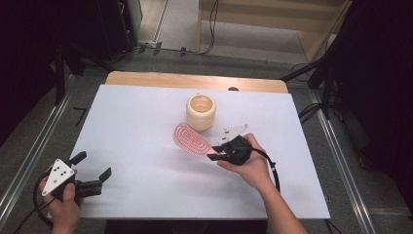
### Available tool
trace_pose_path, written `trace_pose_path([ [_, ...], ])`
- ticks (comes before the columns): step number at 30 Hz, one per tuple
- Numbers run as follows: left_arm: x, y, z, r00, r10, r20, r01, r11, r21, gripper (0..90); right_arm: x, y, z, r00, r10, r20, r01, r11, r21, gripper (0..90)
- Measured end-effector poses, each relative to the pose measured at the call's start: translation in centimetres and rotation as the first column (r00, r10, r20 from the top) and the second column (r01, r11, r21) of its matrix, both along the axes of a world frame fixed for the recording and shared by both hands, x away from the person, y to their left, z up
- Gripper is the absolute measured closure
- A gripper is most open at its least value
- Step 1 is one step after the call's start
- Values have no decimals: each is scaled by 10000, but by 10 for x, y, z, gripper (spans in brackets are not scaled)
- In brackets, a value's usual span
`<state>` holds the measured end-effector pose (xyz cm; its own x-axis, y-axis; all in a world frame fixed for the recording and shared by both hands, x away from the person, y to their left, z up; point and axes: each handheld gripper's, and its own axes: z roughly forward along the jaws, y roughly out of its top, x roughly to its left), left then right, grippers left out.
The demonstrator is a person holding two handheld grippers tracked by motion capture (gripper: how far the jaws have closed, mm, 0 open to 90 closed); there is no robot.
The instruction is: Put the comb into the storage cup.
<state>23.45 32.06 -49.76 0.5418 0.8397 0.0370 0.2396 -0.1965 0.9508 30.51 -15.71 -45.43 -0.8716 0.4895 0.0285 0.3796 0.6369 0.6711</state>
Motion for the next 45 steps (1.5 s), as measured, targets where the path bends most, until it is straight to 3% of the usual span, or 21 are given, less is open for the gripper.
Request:
trace_pose_path([
  [8, 0, -4, 0, 10000, 36, -4, -36, 9994, 354, 0, -11, -15, 0, 9982, -494, 336, 470, 9965, 696, 682],
  [15, 2, -17, 1, 9999, -3, -162, 25, 9907, 1363, 0, -20, -27, -6, 9962, -777, 396, 719, 9886, 1326, 681],
  [17, 2, -18, 2, 9997, -76, -250, 107, 9924, 1227, 0, -21, -29, -10, 9955, -841, 438, 768, 9861, 1475, 681],
  [19, 3, -20, 4, 9993, -163, -326, 194, 9951, 967, 0, -22, -30, -11, 9954, -843, 453, 776, 9882, 1319, 681],
  [21, 4, -26, 7, 9990, -200, -388, 239, 9944, 1026, 0, -24, -31, -10, 9946, -919, 477, 841, 9859, 1445, 681],
  [25, 5, -40, 16, 9983, -481, -321, 509, 9943, 935, 0, -28, -33, -10, 9927, -1035, 621, 920, 9819, 1655, 681],
  [30, 6, -56, 32, 9960, -876, -182, 884, 9950, 466, 0, -32, -34, -10, 9907, -1127, 761, 962, 9763, 1936, 681],
  [36, 11, -77, 53, 9903, -1390, -8, 1390, 9903, 69, 0, -36, -32, -12, 9900, -1102, 878, 886, 9714, 2205, 681],
  [45, 18, -105, 78, 9786, -2054, 90, 2055, 9786, -117, 0, -38, -31, -15, 9856, -1329, 1048, 1015, 9597, 2620, 681],
])
